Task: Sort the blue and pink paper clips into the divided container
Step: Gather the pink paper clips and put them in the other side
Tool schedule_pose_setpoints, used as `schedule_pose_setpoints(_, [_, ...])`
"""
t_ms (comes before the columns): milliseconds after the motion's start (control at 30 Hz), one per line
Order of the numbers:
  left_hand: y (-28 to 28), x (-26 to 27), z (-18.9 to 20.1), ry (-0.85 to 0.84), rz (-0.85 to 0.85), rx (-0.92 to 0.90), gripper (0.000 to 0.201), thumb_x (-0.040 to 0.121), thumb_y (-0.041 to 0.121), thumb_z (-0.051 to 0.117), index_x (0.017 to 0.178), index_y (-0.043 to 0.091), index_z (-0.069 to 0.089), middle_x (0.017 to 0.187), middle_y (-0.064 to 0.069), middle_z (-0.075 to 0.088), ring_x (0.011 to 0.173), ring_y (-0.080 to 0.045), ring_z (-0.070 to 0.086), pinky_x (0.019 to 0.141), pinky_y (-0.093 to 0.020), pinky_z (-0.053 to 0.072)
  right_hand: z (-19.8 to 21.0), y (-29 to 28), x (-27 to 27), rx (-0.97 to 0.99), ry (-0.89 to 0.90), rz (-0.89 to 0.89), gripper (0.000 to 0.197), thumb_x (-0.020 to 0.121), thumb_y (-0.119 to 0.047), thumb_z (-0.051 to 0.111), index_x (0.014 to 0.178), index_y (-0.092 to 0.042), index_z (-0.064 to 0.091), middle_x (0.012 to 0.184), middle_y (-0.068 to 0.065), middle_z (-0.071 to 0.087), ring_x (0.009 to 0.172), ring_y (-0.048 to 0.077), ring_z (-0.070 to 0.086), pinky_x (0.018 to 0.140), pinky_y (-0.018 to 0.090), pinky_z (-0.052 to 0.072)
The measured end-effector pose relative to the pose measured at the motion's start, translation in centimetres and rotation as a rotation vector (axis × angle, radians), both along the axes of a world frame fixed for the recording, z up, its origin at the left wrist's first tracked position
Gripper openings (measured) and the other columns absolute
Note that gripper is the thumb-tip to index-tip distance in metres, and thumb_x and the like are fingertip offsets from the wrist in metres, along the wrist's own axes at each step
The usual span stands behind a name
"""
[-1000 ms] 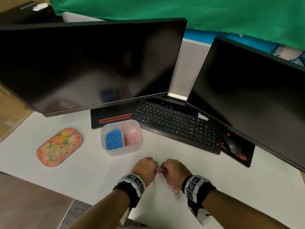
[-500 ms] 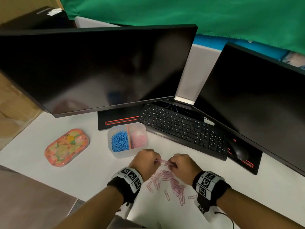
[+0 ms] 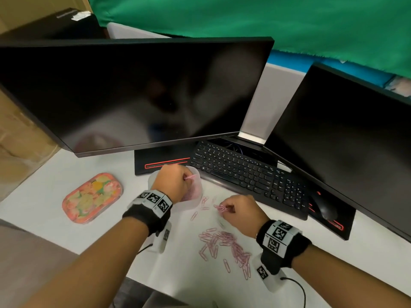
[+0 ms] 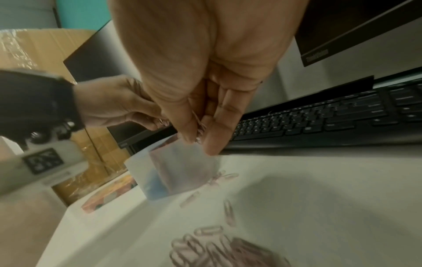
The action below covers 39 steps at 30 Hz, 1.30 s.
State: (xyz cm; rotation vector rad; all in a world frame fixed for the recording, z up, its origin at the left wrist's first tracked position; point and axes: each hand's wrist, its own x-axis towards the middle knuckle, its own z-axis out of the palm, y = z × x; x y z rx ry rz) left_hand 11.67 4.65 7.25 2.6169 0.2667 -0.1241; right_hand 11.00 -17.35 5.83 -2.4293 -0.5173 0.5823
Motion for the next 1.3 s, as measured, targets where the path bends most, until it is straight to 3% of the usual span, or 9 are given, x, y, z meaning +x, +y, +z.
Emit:
schedule_pose_setpoints(267, [0.3, 1.0, -1.7, 0.089, -0.015, 0.033, 0.036, 0.083, 0.021, 0.066, 0.119, 0.022, 0.065, 0.117, -0.002, 0.066, 0.106, -0.021, 0.061, 0.089, -0.029, 0.048, 2.7, 6.0, 3.2, 0.001, -0.01, -0.004, 0.013, 0.083, -0.014, 0.063, 0.072, -0.012, 0.07, 0.072, 0.007, 0.066, 0.066, 0.024, 0.065, 0.059, 0.029, 0.053])
schedule_pose_setpoints(400, [0.4, 0.5, -1.2, 0.036, -0.022, 0.066, 0.02, 0.085, 0.025, 0.065, 0.102, 0.016, 0.069, 0.096, -0.005, 0.07, 0.081, -0.019, 0.059, 0.07, -0.027, 0.046, 2.8, 9.2, 5.0, -0.076, -0.002, -0.023, 0.018, 0.081, -0.009, 0.065, 0.064, -0.011, 0.065, 0.074, 0.008, 0.065, 0.064, 0.022, 0.061, 0.059, 0.029, 0.051])
schedule_pose_setpoints(500, [0.7, 0.2, -1.6, 0.032, 0.024, 0.06, 0.02, 0.081, 0.021, 0.067, 0.1, 0.016, 0.067, 0.091, -0.006, 0.07, 0.079, -0.022, 0.061, 0.075, -0.033, 0.054, 2.0, 11.2, 6.0, -0.17, -0.002, -0.038, 0.02, 0.079, -0.011, 0.07, 0.062, -0.013, 0.06, 0.089, 0.012, 0.069, 0.079, 0.028, 0.068, 0.073, 0.035, 0.058])
schedule_pose_setpoints(600, [0.8, 0.0, -2.0, 0.026, 0.073, -0.014, 0.035, 0.081, 0.016, 0.065, 0.116, 0.018, 0.063, 0.092, -0.001, 0.071, 0.084, -0.02, 0.064, 0.084, -0.037, 0.055, 0.6, 12.3, 6.3, -0.252, -0.019, -0.044, 0.008, 0.081, -0.014, 0.072, 0.083, -0.009, 0.066, 0.101, 0.013, 0.069, 0.089, 0.028, 0.068, 0.075, 0.034, 0.057])
schedule_pose_setpoints(667, [0.9, -0.2, -2.3, 0.015, 0.081, -0.04, 0.041, 0.082, 0.014, 0.064, 0.122, 0.02, 0.059, 0.095, 0.0, 0.07, 0.089, -0.021, 0.065, 0.087, -0.039, 0.055, -0.1, 12.3, 6.5, -0.288, -0.026, -0.042, 0.029, 0.083, -0.017, 0.071, 0.11, -0.007, 0.065, 0.111, 0.012, 0.066, 0.097, 0.029, 0.066, 0.078, 0.034, 0.056])
schedule_pose_setpoints(767, [0.7, -0.5, -2.4, -0.006, 0.062, -0.046, 0.041, 0.08, 0.017, 0.067, 0.12, 0.021, 0.059, 0.095, 0.002, 0.069, 0.086, -0.02, 0.064, 0.083, -0.035, 0.054, 0.2, 11.4, 6.0, -0.228, -0.024, 0.007, 0.044, 0.083, -0.017, 0.07, 0.125, -0.012, 0.059, 0.117, 0.011, 0.063, 0.103, 0.028, 0.063, 0.085, 0.039, 0.055])
schedule_pose_setpoints(933, [-0.9, -2.9, -3.0, -0.119, -0.039, -0.102, 0.017, 0.08, 0.011, 0.064, 0.095, 0.019, 0.063, 0.077, 0.002, 0.067, 0.071, -0.021, 0.062, 0.07, -0.027, 0.05, 1.0, 6.2, 1.3, -0.041, -0.117, 0.066, 0.031, 0.084, -0.026, 0.064, 0.114, -0.022, 0.06, 0.105, -0.001, 0.061, 0.095, 0.02, 0.059, 0.08, 0.033, 0.05])
schedule_pose_setpoints(1133, [-3.2, -6.2, -5.3, 0.013, -0.282, -0.077, 0.015, 0.08, 0.016, 0.064, 0.094, 0.02, 0.064, 0.082, 0.006, 0.063, 0.063, -0.013, 0.052, 0.071, -0.029, 0.052, -3.6, -1.8, -7.6, -0.242, 0.101, 0.349, 0.041, 0.077, -0.058, 0.065, 0.102, -0.027, 0.054, 0.112, -0.006, 0.055, 0.104, 0.017, 0.054, 0.09, 0.036, 0.049])
schedule_pose_setpoints(1300, [-4.6, -7.6, -6.6, 0.14, -0.363, -0.019, 0.009, 0.083, 0.025, 0.063, 0.092, 0.022, 0.065, 0.085, 0.007, 0.064, 0.068, -0.012, 0.052, 0.07, -0.028, 0.051, -6.2, -3.6, -10.7, -0.421, 0.031, 0.561, 0.06, 0.069, -0.071, 0.061, 0.102, -0.021, 0.052, 0.107, 0.0, 0.057, 0.115, 0.028, 0.044, 0.113, 0.043, 0.024])
